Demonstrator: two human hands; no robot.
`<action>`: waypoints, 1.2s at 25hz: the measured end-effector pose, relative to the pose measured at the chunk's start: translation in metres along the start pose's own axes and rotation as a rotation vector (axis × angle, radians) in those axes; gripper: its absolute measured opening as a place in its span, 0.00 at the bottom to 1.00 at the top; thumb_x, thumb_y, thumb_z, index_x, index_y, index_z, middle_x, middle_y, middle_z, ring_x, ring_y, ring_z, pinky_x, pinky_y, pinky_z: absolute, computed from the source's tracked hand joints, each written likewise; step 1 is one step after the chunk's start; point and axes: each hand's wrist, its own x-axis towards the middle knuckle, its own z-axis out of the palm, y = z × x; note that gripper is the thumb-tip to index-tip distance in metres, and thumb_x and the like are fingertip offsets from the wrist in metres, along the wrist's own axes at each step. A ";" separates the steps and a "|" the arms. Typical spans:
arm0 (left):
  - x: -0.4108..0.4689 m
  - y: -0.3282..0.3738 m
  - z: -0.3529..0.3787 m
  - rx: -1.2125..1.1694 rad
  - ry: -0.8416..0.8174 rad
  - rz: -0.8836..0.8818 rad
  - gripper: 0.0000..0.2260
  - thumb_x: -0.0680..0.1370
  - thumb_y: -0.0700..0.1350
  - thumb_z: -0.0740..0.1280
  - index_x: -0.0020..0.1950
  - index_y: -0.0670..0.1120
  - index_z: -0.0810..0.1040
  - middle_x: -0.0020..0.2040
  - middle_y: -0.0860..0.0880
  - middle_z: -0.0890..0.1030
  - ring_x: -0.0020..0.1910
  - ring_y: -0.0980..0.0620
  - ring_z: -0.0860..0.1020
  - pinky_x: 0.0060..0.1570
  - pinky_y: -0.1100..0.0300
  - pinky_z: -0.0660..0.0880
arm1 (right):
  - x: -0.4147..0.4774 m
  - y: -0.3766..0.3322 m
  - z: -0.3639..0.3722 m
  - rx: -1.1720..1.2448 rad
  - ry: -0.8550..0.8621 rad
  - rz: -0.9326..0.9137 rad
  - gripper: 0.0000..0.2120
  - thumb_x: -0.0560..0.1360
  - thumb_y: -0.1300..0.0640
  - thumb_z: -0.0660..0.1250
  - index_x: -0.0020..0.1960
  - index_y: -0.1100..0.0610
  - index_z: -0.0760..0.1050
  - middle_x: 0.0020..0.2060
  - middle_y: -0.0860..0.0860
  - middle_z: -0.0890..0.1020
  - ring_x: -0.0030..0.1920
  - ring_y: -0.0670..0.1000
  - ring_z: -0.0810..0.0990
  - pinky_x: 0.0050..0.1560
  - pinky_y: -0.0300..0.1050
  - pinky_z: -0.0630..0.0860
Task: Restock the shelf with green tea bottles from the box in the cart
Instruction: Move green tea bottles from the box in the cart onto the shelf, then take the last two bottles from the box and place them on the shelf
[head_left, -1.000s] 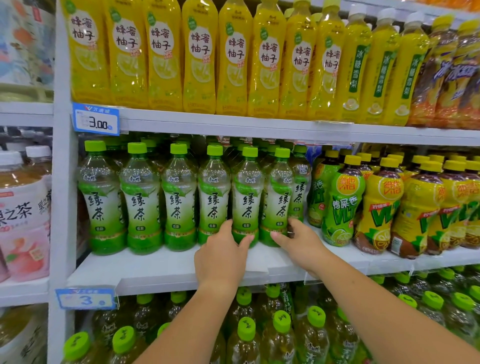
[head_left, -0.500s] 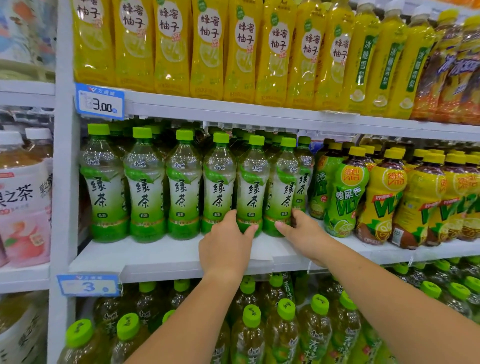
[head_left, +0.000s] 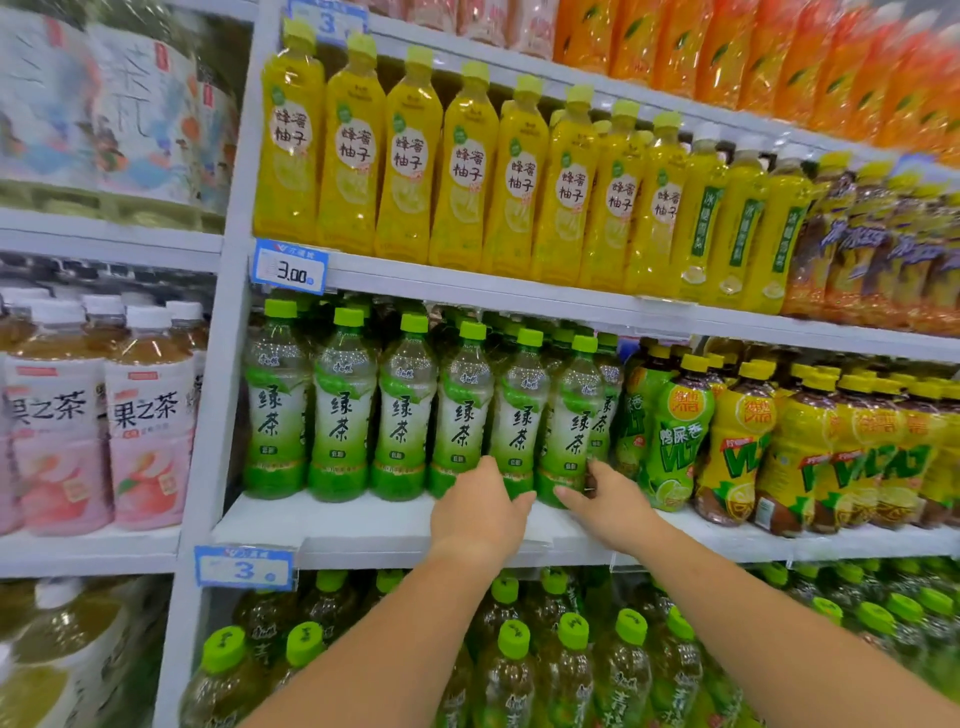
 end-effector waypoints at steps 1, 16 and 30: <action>-0.002 -0.002 -0.003 0.006 -0.025 0.014 0.24 0.79 0.58 0.65 0.70 0.46 0.70 0.65 0.47 0.77 0.63 0.45 0.76 0.58 0.52 0.74 | -0.003 -0.003 -0.002 0.007 -0.005 0.004 0.24 0.78 0.46 0.68 0.70 0.55 0.71 0.64 0.51 0.80 0.62 0.54 0.78 0.54 0.39 0.69; -0.057 -0.015 -0.022 -0.274 -0.234 -0.141 0.32 0.79 0.66 0.58 0.77 0.49 0.66 0.74 0.51 0.70 0.73 0.51 0.67 0.71 0.51 0.66 | -0.061 -0.013 -0.009 0.261 -0.130 0.218 0.26 0.80 0.44 0.64 0.73 0.56 0.69 0.69 0.52 0.75 0.67 0.52 0.74 0.66 0.47 0.69; -0.189 0.079 -0.232 -0.440 -0.696 -0.586 0.28 0.81 0.63 0.57 0.78 0.52 0.63 0.75 0.53 0.67 0.72 0.52 0.67 0.64 0.57 0.65 | -0.252 -0.130 -0.151 0.581 -0.419 0.674 0.31 0.81 0.40 0.60 0.80 0.47 0.58 0.78 0.46 0.63 0.76 0.51 0.64 0.72 0.52 0.65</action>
